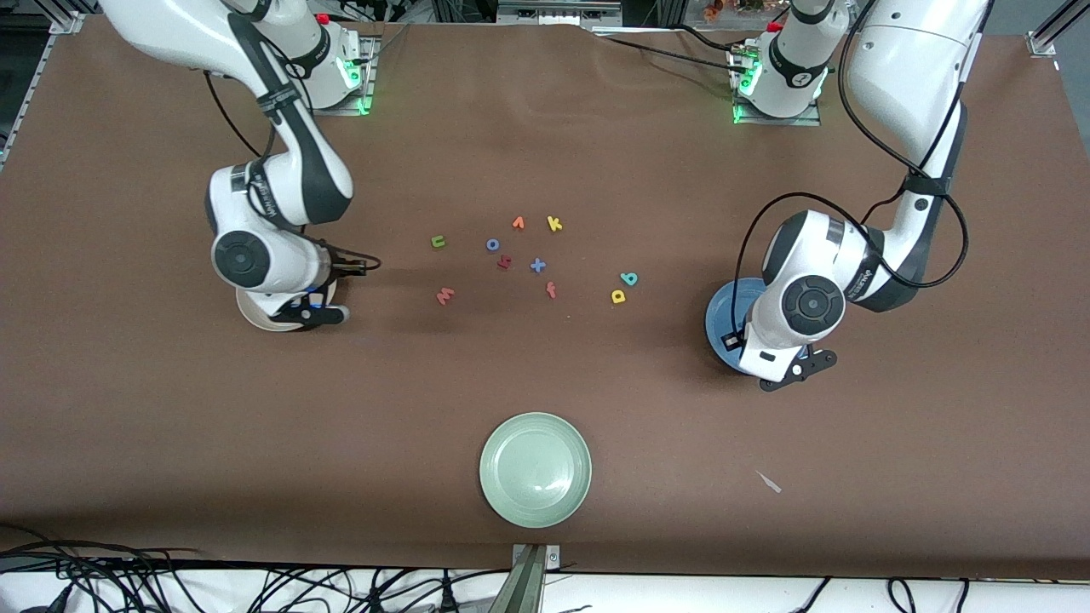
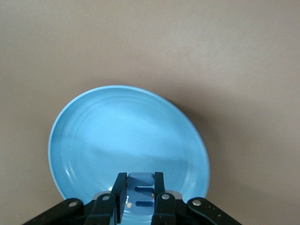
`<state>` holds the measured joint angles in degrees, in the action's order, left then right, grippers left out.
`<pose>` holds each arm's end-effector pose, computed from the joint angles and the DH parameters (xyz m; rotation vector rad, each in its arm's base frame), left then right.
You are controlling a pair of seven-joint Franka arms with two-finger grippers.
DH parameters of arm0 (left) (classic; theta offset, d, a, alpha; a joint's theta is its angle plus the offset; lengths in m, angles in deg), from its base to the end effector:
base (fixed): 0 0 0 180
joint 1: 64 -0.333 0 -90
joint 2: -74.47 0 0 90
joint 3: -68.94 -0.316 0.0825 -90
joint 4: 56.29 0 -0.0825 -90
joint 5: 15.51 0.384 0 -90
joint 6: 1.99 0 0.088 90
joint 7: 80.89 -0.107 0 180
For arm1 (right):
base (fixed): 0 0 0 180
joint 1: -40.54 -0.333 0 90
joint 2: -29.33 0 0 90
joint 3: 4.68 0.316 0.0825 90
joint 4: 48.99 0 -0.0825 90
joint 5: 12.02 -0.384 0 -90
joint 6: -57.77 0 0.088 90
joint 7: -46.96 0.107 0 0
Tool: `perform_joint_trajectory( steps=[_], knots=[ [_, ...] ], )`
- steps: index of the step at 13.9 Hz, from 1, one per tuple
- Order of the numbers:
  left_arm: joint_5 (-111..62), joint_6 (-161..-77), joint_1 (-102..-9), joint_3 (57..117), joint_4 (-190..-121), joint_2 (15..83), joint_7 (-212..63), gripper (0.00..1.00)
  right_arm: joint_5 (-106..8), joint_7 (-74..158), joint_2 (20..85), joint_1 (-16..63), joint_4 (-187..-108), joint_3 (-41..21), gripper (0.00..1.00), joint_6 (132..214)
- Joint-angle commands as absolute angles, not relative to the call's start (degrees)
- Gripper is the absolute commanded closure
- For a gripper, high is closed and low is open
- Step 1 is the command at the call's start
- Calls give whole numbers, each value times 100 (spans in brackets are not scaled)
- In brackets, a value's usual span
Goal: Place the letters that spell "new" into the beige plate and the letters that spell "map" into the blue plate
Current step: 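Drop the orange letter on the white plate while the left drops blue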
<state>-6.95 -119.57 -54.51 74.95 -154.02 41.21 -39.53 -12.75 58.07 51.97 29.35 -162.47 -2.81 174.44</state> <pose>0.6277 -0.1598 0.2397 -2.9125 -0.5560 0.2540 0.5559 0.1294 0.2432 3.0495 0.0396 -0.5183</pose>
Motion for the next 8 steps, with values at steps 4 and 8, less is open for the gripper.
perform_joint_trajectory(
  steps=[4,8],
  knots=[
    [-540,-12301,-5688,7597,-15824,4169,-4538,32,-860,5171,5499,3182,-16202,-547,76,17413],
    [-575,-12161,-5574,7754,-15640,4204,-4837,0,-920,5135,5702,3228,-16009,-547,0,17396]
  ],
)
